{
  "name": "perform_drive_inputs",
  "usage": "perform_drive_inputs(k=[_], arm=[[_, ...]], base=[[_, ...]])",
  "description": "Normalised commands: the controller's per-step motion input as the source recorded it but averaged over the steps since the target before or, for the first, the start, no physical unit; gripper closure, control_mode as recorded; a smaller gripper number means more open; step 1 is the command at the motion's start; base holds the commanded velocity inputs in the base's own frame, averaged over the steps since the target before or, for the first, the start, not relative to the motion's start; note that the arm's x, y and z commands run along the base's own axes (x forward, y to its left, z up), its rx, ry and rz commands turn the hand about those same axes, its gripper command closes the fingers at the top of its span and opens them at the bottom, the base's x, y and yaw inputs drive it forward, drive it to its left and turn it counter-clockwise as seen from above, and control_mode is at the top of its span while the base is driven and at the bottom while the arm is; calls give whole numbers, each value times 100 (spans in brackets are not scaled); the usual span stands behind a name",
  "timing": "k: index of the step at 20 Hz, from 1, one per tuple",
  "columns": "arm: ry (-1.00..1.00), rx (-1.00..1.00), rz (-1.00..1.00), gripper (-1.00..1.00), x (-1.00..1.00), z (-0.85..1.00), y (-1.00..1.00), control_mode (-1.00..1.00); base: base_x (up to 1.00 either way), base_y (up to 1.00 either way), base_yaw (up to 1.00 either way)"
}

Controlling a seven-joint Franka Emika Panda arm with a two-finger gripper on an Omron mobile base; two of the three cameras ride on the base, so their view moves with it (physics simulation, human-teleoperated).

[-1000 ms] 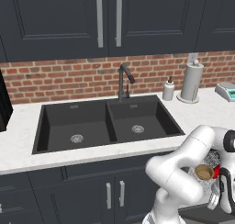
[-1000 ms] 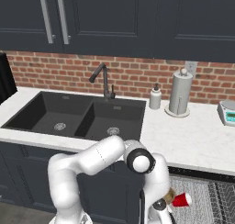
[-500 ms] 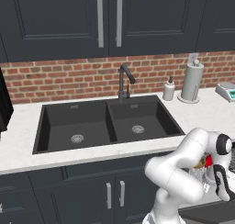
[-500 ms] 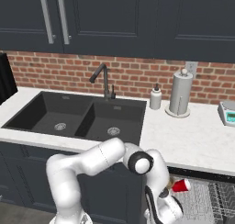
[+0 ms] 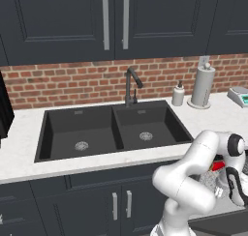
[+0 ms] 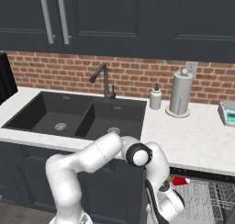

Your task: Pick up the cup and bowl from the counter, place them in the dishwasher, and close the dishwasher door.

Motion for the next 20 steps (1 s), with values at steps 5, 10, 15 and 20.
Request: perform_drive_inputs(k=[5, 10, 15, 20], arm=[[-16, 0, 2, -100, -100, 17, 38, -100], [-13, 0, 4, -100, -100, 42, 24, -100], [-2, 0, 6, -100, -100, 68, 10, -100], [0, 0, 6, -100, -100, 66, 1, -100]], base=[[0, 0, 0], [0, 0, 0], [0, 0, 0], [0, 0, 0]])
